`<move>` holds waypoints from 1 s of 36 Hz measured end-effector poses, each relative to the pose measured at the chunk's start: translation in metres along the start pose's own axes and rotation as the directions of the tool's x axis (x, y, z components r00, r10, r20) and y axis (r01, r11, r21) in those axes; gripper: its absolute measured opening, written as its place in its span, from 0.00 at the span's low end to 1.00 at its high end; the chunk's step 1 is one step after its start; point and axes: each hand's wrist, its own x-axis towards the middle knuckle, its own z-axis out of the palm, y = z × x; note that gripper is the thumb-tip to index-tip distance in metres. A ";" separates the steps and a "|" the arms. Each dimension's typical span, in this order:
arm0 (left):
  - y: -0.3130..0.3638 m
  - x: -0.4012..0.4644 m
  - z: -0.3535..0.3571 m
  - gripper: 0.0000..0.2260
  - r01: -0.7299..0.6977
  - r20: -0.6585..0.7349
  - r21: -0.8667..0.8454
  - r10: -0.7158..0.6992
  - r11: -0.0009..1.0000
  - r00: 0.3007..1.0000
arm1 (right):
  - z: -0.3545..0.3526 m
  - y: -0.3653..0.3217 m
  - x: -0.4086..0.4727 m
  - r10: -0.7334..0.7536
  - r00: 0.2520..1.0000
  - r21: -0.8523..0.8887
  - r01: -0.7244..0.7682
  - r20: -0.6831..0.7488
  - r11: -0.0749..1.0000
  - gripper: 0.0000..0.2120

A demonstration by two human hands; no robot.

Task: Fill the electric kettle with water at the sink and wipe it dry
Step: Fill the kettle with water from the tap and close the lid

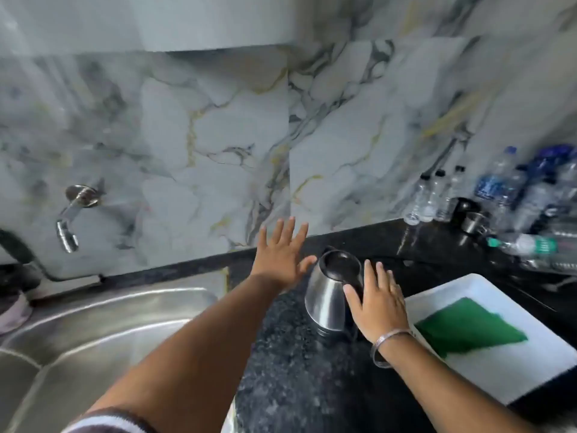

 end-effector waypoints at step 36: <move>-0.041 -0.053 -0.023 0.22 -0.060 -0.242 -0.697 -0.156 0.714 0.958 | 0.032 -0.074 0.017 -0.094 0.988 0.685 0.151 -0.120 0.712 0.27</move>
